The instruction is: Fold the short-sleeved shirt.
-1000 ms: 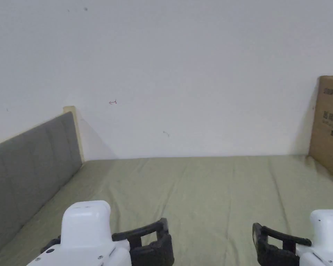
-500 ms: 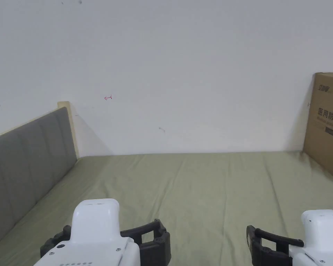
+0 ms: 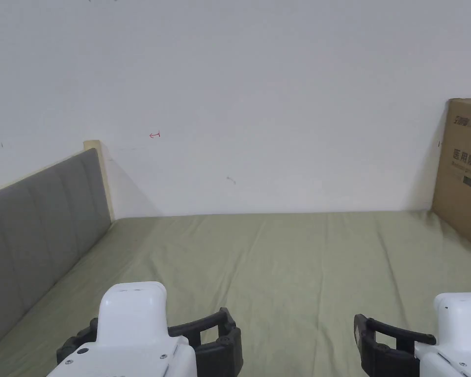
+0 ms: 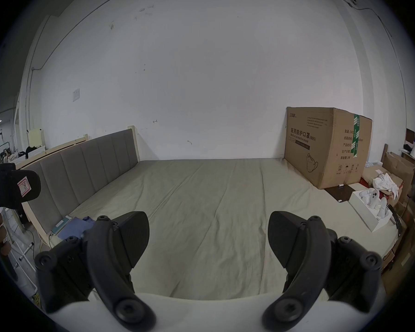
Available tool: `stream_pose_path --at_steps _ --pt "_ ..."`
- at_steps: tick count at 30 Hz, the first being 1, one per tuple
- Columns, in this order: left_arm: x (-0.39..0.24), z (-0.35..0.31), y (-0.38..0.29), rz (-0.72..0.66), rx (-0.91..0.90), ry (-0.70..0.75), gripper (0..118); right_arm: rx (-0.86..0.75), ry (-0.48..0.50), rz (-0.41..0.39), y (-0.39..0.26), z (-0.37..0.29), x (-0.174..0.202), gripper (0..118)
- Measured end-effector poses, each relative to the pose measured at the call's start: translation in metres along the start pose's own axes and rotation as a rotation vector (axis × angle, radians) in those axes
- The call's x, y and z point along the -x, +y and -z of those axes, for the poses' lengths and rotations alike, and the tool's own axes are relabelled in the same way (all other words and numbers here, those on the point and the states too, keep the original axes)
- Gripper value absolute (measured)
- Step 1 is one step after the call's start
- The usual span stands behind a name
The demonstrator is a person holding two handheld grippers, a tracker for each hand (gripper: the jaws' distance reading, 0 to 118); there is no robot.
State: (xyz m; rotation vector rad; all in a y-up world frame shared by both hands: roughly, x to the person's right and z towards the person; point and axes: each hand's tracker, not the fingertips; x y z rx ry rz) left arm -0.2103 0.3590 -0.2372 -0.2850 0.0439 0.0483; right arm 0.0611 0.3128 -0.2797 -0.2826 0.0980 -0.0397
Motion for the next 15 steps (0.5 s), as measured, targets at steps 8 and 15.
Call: stream_pose_path --at_steps 8,15 --pt "0.0015 -0.0023 0.0011 0.026 -0.045 0.016 115 -0.01 0.003 -0.015 0.001 0.0004 0.0038 103" --pt "0.0031 -0.0011 0.0014 0.009 -0.039 0.003 115 -0.012 0.007 -0.018 0.0003 0.0007 0.0055 103"
